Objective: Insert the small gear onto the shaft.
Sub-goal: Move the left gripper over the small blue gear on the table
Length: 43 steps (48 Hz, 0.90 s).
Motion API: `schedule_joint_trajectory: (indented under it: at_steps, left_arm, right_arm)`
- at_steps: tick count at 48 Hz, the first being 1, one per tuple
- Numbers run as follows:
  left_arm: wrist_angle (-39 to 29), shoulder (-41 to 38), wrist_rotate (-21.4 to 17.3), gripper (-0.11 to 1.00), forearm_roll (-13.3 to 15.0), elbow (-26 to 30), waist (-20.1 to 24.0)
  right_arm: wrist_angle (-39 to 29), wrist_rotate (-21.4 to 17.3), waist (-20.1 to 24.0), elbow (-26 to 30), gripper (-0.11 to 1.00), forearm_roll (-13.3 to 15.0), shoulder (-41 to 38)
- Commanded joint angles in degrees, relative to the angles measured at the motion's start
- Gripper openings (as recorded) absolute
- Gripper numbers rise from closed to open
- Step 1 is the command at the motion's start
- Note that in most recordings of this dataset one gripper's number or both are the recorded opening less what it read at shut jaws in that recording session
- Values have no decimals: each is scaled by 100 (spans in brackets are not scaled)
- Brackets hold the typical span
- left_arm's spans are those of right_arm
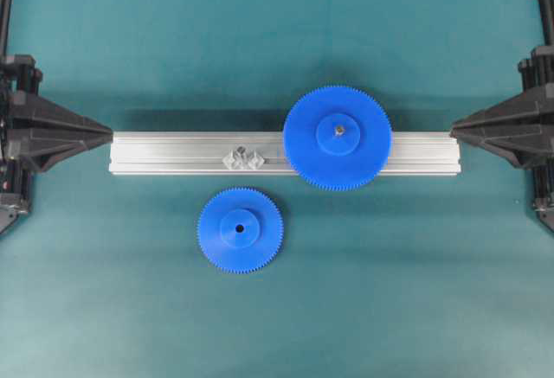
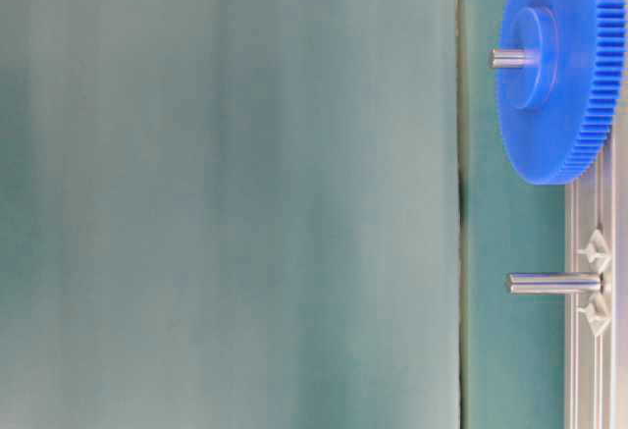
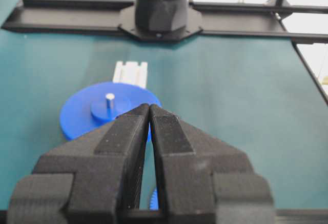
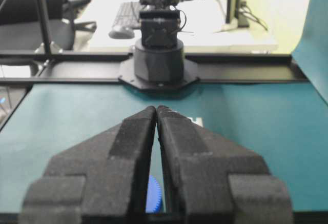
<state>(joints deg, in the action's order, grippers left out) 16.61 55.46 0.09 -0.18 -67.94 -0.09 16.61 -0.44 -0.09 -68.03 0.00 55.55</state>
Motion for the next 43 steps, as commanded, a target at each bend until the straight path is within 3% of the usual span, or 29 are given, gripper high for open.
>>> schedule_joint_trajectory:
  at_steps: [1, 5, 10, 17, 30, 43]
  left_arm:
    - [53, -62, 220, 10, -44, 308, 79]
    - [18, -141, 334, 14, -44, 475, 97]
    - [-185, -325, 308, 3, -62, 686, 88]
    - [-861, -773, 316, 1, -70, 1072, 53]
    - [-1925, -1749, 334, 1, -79, 1740, -88]
    - [-2109, -2426, 352, 3, -70, 1978, -193]
  right_arm:
    - [79, 9, -35, 220, 16, -26, -44]
    - [-9, 9, -35, 343, 20, -26, -44]
    - [-272, 0, -44, 378, 12, -44, -62]
    - [-896, -9, -88, 457, 12, -211, -158]
    - [-1661, -9, -272, 782, 12, -246, -703]
    - [-2443, -141, -281, 791, 13, -246, -1248]
